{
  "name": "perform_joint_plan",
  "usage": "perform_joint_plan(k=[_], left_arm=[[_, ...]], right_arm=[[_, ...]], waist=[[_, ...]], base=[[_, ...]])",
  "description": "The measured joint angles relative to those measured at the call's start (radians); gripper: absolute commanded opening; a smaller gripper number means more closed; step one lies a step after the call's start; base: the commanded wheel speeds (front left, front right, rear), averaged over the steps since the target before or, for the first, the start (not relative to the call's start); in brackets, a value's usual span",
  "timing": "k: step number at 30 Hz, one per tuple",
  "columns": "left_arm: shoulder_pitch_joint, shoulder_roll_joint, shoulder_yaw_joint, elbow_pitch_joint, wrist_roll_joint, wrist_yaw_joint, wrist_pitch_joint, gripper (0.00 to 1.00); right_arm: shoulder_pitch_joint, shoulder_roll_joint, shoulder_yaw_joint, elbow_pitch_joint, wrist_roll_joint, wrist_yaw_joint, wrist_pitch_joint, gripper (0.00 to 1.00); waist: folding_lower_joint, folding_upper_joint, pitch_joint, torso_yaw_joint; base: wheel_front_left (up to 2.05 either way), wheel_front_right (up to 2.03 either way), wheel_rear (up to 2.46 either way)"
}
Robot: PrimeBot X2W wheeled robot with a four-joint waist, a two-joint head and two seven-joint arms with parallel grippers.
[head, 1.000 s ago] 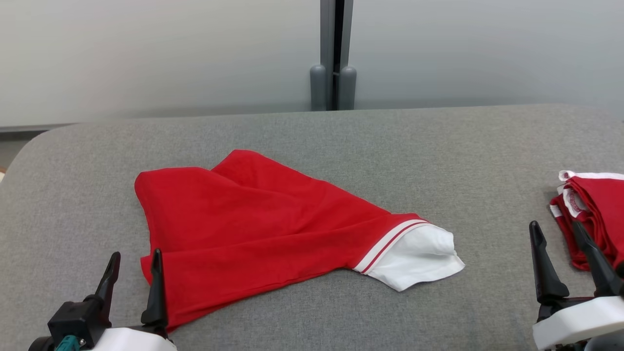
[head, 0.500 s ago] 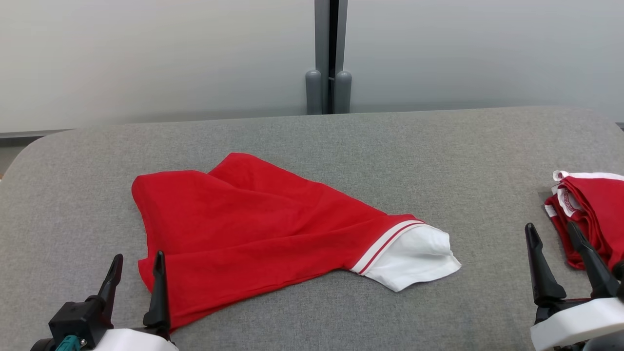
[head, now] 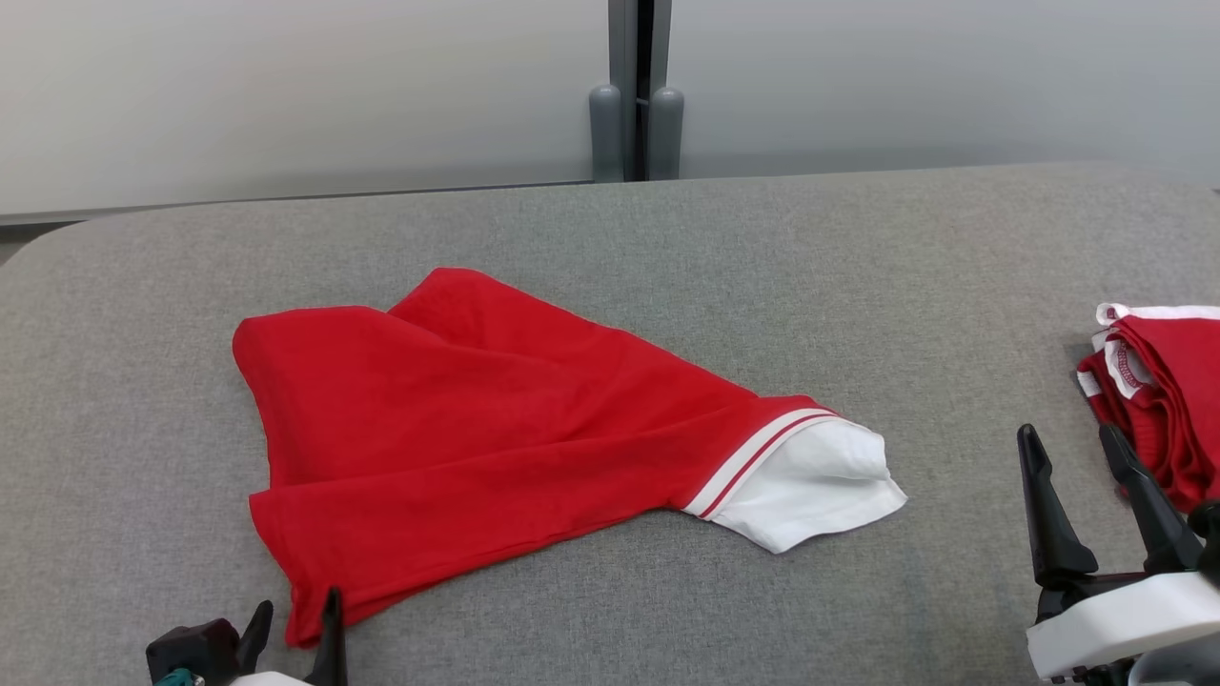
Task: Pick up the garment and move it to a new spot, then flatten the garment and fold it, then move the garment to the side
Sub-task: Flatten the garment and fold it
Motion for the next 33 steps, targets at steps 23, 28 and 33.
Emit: perform_joint_plan(k=[23, 28, 33], left_arm=[[-0.200, -0.031, -0.022, 0.100, -0.028, -0.083, -0.114, 0.00], [-0.216, -0.033, -0.026, 0.087, -0.026, -0.087, -0.135, 0.00], [-0.216, -0.029, -0.025, 0.039, -0.020, -0.086, -0.154, 0.00]], right_arm=[[-0.048, -0.029, 0.144, 0.286, 0.036, 0.000, -0.038, 1.00], [-0.102, -0.033, 0.133, 0.363, 0.031, 0.000, -0.069, 1.00], [-0.131, -0.032, 0.127, 0.402, 0.042, 0.000, -0.087, 0.00]], waist=[[0.0000, 0.0000, 0.165, 0.073], [0.0000, 0.0000, 0.194, 0.090], [0.0000, 0.0000, 0.201, 0.092]], base=[[0.00, 0.00, 0.00], [0.00, 0.00, 0.00], [0.00, 0.00, 0.00]])
